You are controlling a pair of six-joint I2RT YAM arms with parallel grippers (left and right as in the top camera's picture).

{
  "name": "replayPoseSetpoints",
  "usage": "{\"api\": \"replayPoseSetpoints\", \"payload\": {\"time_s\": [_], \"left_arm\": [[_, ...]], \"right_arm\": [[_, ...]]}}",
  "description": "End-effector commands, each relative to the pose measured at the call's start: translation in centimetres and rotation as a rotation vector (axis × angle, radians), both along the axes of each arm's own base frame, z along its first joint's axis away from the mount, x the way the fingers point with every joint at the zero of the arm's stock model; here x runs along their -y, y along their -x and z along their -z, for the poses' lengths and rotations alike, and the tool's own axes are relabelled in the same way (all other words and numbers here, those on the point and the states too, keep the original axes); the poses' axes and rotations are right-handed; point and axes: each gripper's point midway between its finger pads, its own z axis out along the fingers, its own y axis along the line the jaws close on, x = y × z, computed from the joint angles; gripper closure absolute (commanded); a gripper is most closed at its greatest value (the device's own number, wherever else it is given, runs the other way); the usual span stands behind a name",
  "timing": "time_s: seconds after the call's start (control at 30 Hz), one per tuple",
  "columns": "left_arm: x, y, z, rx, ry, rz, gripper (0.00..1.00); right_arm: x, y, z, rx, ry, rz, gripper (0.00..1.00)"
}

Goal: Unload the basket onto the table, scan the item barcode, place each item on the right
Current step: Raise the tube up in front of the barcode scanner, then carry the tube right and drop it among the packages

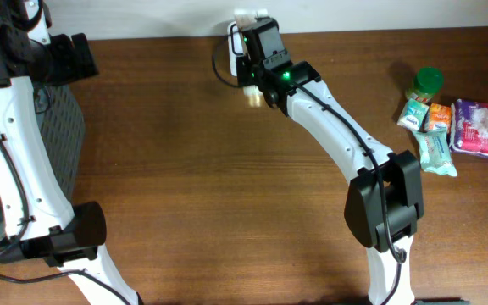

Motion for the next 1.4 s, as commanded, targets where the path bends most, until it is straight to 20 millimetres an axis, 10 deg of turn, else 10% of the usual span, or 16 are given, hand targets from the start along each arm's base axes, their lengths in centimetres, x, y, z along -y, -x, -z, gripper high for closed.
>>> {"api": "replayPoseSetpoints", "payload": {"time_s": [0.0,0.2,0.4,0.77,0.97,1.2,1.37], "left_arm": [[0.1,0.4,-0.8,0.022,0.006,-0.003,0.01],[0.1,0.4,-0.8,0.022,0.006,-0.003,0.01],[0.1,0.4,-0.8,0.022,0.006,-0.003,0.01],[0.1,0.4,-0.8,0.022,0.006,-0.003,0.01],[0.1,0.4,-0.8,0.022,0.006,-0.003,0.01],[0.1,0.4,-0.8,0.022,0.006,-0.003,0.01],[0.1,0.4,-0.8,0.022,0.006,-0.002,0.01]], "right_arm": [[-0.9,-2.9,-3.6,0.197,-0.034,-0.004,0.96],[0.2,-9.2,0.2,0.390,-0.109,0.071,0.96],[3.0,-10.6,-1.4,0.394,-0.354,0.217,0.96],[2.2,-9.7,1.8,-0.008,-0.990,0.450,0.96],[0.8,-9.3,-0.5,-0.024,-1.045,0.344,0.96],[10.9,-7.1,-9.9,0.093,-0.882,0.428,0.96],[26.5,0.1,-7.2,-0.096,-0.498,0.689,0.96]]}}
